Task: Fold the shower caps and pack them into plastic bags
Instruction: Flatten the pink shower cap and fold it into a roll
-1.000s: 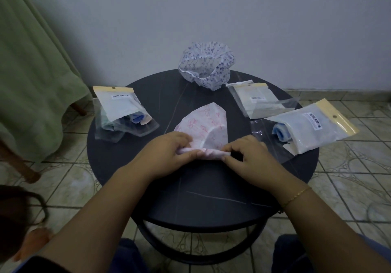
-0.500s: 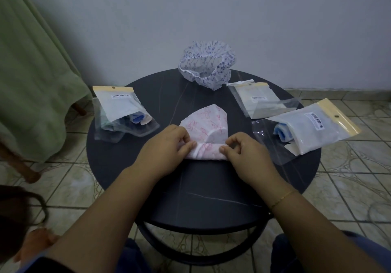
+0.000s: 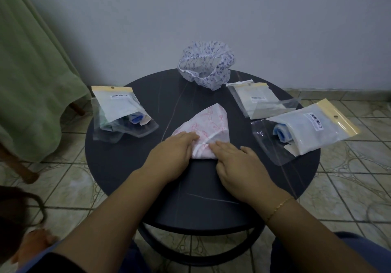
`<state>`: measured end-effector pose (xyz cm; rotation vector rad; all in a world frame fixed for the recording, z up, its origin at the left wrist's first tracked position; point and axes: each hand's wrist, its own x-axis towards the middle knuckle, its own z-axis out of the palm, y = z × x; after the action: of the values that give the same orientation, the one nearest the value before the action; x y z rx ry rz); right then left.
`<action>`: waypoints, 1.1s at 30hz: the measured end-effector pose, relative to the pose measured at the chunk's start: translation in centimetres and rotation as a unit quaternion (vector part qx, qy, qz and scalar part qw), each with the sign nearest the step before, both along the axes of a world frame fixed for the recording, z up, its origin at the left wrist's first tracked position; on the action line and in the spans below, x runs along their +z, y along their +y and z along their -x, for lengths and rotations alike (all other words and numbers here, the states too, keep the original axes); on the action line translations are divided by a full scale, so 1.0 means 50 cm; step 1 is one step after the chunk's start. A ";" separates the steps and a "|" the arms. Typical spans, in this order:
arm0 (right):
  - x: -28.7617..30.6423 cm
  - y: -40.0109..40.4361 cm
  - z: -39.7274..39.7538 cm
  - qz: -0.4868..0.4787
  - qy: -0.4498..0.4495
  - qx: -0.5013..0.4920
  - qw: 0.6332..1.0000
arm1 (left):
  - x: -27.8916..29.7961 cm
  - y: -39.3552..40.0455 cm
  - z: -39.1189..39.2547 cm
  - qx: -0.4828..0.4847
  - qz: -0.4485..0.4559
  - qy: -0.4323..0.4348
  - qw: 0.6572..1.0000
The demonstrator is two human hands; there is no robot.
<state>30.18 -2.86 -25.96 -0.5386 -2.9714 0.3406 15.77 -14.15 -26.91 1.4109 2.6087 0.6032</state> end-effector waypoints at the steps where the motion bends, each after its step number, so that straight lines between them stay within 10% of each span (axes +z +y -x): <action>1: 0.000 0.000 -0.001 0.002 0.000 -0.003 1.000 | 0.003 0.000 -0.001 0.002 0.003 -0.008 1.000; 20: 0.036 0.036 -0.024 0.070 0.031 -0.012 0.997 | 0.052 -0.016 0.009 -0.052 0.032 -0.018 0.998; 33: 0.040 0.037 -0.015 0.309 0.102 -0.129 0.937 | 0.073 -0.016 0.006 0.020 0.044 0.026 0.998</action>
<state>30.92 -1.02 -23.96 -0.8715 -2.5092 1.2301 15.45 -14.93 -23.28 1.3698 2.6721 0.4553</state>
